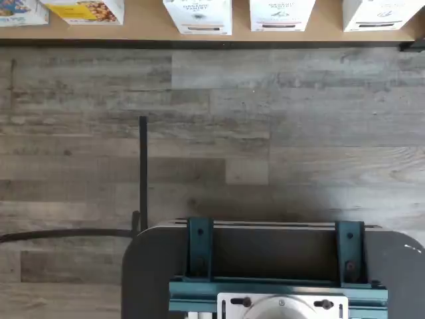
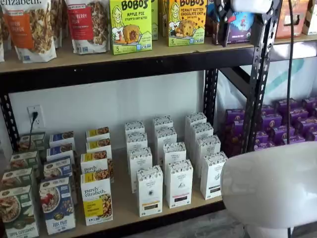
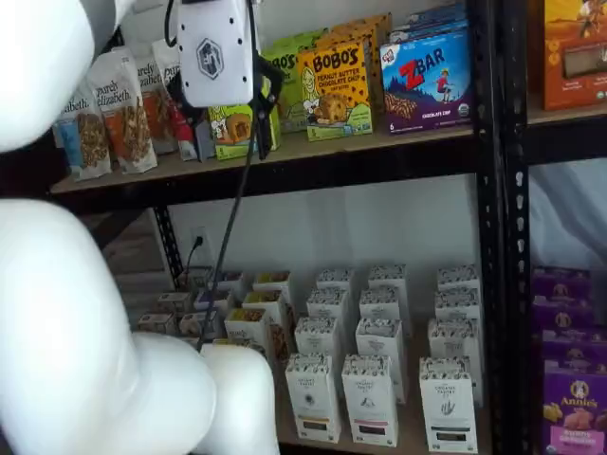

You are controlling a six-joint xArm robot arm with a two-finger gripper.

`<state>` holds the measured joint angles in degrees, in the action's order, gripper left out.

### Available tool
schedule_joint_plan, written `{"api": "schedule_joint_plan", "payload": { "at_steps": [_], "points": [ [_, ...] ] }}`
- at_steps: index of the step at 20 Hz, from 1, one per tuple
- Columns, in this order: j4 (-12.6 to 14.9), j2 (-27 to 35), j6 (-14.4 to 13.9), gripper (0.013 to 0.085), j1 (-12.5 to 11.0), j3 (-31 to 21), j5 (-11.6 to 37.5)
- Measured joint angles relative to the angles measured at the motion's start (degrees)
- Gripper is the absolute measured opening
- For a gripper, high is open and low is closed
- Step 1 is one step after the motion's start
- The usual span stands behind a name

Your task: Pick up the white box with a yellow strip in the middle, on the bottom shelf, the fourth box from the left

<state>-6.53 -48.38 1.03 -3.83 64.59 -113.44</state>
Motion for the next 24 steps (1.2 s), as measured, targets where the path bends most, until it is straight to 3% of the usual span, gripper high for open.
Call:
{"api": "schedule_joint_plan", "payload": {
  "at_steps": [12,16,24],
  "points": [
    [5.2,-0.3,-4.6,0.0850,6.7,-6.4,8.2],
    [4.5,-0.1,-5.9,0.0850,7.8,-8.4,10.1],
    [4.9,-2.1,-9.9,0.0850,12.1,-15.9,18.8]
  ]
}}
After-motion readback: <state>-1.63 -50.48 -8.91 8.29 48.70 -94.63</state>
